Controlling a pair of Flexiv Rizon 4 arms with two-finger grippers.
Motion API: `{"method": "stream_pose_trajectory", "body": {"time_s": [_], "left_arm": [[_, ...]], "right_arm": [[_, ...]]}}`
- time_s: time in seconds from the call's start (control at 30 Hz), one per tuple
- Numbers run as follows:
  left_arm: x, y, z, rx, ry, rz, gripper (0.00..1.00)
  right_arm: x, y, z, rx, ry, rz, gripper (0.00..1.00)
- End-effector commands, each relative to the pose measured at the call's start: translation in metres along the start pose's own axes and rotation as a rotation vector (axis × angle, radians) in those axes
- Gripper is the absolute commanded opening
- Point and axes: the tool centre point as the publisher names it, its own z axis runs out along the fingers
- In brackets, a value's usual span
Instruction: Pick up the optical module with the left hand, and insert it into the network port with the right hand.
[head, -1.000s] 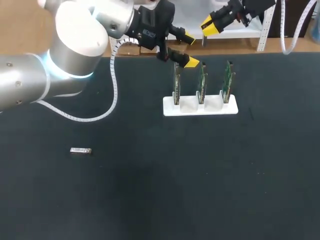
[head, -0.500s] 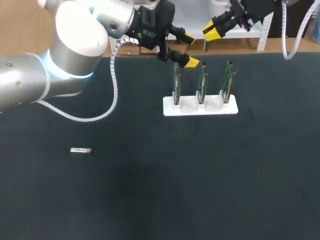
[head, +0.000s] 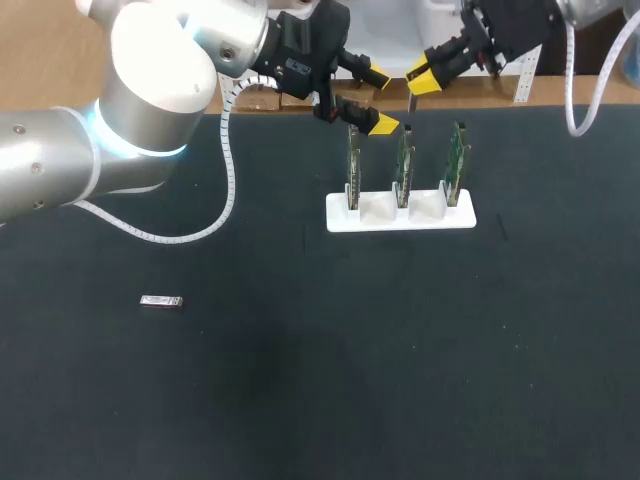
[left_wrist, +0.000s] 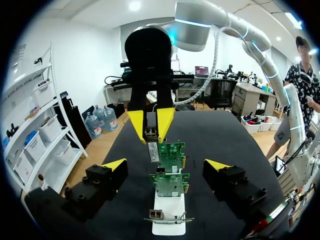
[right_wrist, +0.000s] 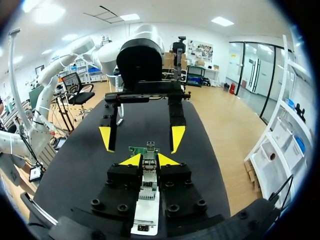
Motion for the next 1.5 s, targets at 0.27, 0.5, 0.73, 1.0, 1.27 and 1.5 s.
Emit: {"method": "stream_pose_trajectory", "body": {"time_s": [0.27,0.5,0.73,1.0,1.27,1.5], "left_arm": [[-0.002,0.001,0.0,0.001,0.008,-0.003,1.0],[-0.002,0.001,0.0,0.001,0.008,-0.003,1.0],[-0.002,0.001,0.0,0.001,0.008,-0.003,1.0],[-0.002,0.001,0.0,0.001,0.008,-0.003,1.0],[-0.002,0.001,0.0,0.001,0.008,-0.003,1.0],[-0.002,0.001,0.0,0.001,0.008,-0.003,1.0]], "right_arm": [[0.005,0.009,0.005,0.014,0.007,0.0,0.0],[0.013,0.007,0.011,0.0,0.018,0.002,0.0],[0.014,0.005,0.014,-0.015,0.019,0.002,0.0],[0.016,0.001,0.016,-0.016,0.026,0.003,0.0],[0.017,-0.002,0.017,-0.007,0.036,0.002,0.0],[0.018,-0.002,0.013,-0.005,0.038,0.008,0.0]]}}
